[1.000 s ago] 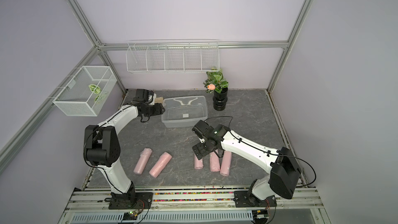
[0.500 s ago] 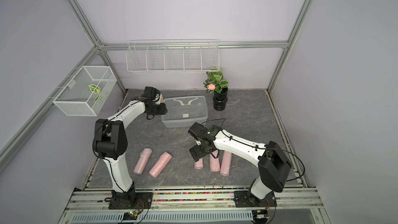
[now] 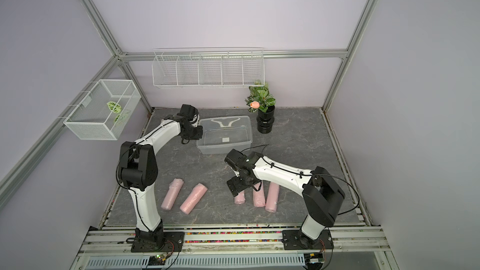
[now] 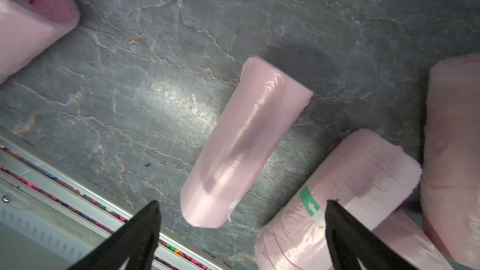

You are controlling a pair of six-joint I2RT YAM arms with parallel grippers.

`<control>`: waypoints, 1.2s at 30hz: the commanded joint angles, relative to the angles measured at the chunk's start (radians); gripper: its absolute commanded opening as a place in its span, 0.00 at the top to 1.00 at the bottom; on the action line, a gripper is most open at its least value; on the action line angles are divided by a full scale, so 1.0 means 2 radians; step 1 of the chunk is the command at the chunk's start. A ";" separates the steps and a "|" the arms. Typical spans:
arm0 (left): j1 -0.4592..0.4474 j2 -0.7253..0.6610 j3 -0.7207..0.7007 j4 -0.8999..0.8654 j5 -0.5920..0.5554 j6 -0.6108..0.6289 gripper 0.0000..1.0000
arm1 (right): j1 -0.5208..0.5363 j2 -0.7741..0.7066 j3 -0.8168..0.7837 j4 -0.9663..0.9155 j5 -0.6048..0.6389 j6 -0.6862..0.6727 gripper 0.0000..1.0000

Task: Put the roll of trash bags into the storage box
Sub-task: Move the storage box to the center of the board.

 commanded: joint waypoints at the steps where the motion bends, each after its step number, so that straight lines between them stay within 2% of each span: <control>1: -0.003 -0.012 -0.020 -0.010 -0.004 0.006 0.86 | 0.003 0.018 0.010 0.009 -0.005 0.009 0.01; 16: -0.017 -0.082 -0.108 0.007 0.007 -0.024 0.87 | 0.003 0.072 0.024 0.028 -0.010 0.058 0.12; 25: -0.030 -0.125 -0.183 0.036 0.010 -0.069 0.87 | 0.004 0.082 0.026 0.031 -0.013 0.080 0.18; 32: -0.037 -0.153 -0.214 0.037 0.012 -0.092 0.83 | 0.004 0.082 0.024 0.025 -0.011 0.082 0.21; 36: -0.039 -0.159 -0.223 0.034 0.014 -0.097 0.74 | 0.004 0.085 0.024 0.025 -0.011 0.084 0.21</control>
